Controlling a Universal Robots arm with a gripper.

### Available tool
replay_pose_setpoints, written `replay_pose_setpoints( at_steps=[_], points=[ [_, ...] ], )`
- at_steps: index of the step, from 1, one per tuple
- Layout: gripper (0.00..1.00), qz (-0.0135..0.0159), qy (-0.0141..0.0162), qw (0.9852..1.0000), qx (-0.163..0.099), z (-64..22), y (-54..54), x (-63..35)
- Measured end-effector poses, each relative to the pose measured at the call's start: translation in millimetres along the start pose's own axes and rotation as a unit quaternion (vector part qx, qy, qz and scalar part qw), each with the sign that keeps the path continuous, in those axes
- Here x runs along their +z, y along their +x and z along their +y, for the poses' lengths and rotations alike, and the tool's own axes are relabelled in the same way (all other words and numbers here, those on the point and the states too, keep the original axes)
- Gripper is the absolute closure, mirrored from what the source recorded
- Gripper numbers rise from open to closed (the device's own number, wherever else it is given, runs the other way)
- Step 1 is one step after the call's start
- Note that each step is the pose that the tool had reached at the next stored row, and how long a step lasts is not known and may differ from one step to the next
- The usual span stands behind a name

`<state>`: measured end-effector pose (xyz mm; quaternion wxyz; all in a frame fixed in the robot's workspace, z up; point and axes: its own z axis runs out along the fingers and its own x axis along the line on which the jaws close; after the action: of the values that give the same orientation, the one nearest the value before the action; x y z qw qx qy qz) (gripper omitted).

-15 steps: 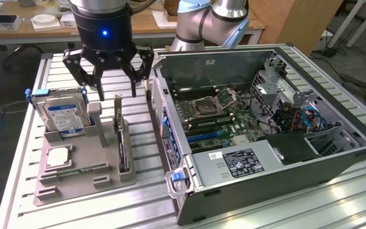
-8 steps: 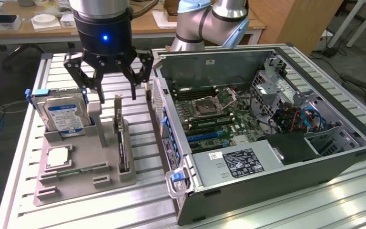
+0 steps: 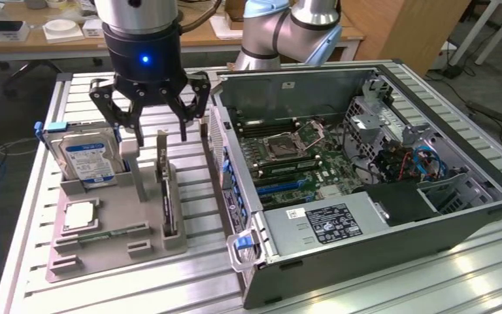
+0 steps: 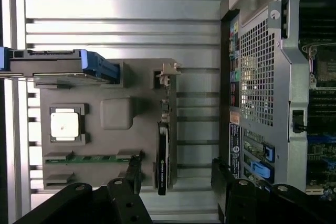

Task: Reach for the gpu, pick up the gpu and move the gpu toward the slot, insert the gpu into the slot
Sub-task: 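Pick up the gpu and move the gpu toward the slot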

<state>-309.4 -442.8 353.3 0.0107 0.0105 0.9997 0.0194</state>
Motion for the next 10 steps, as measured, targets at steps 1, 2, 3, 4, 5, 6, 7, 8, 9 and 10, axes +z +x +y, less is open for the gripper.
replay_pose_setpoints(
  at_steps=[1, 2, 3, 4, 5, 6, 7, 8, 9, 10],
  points=[
    [0.35, 0.0, 0.0, 1.0, 0.0, 0.0, 0.1, 1.0],
    [0.35, 0.0, 0.0, 1.0, 0.0, -0.1, 0.1, 1.9],
    [0.35, 0.0, 0.0, 1.0, 0.0, -0.1, 0.1, 2.7],
    [0.35, 0.0, 0.0, 1.0, 0.0, -0.1, 0.2, 3.5],
    [0.35, 0.0001, 0.0, 1.0, 0.0, -0.2, 0.2, 4.3],
    [0.35, 0.0001, -0.0001, 1.0, 0.0, -0.2, 0.3, 5.1],
    [0.35, 0.0001, 0.0, 1.0, 0.0, -0.3, 0.3, 5.8],
    [0.35, 0.0001, 0.0, 1.0, 0.0, -0.3, 0.4, 6.6],
    [0.35, 0.0001, -0.0001, 1.0, 0.0, -0.4, 0.5, 7.4],
    [0.35, 0.0001, 0.0, 1.0, 0.0, -0.4, 0.5, 8.2]
  ],
)
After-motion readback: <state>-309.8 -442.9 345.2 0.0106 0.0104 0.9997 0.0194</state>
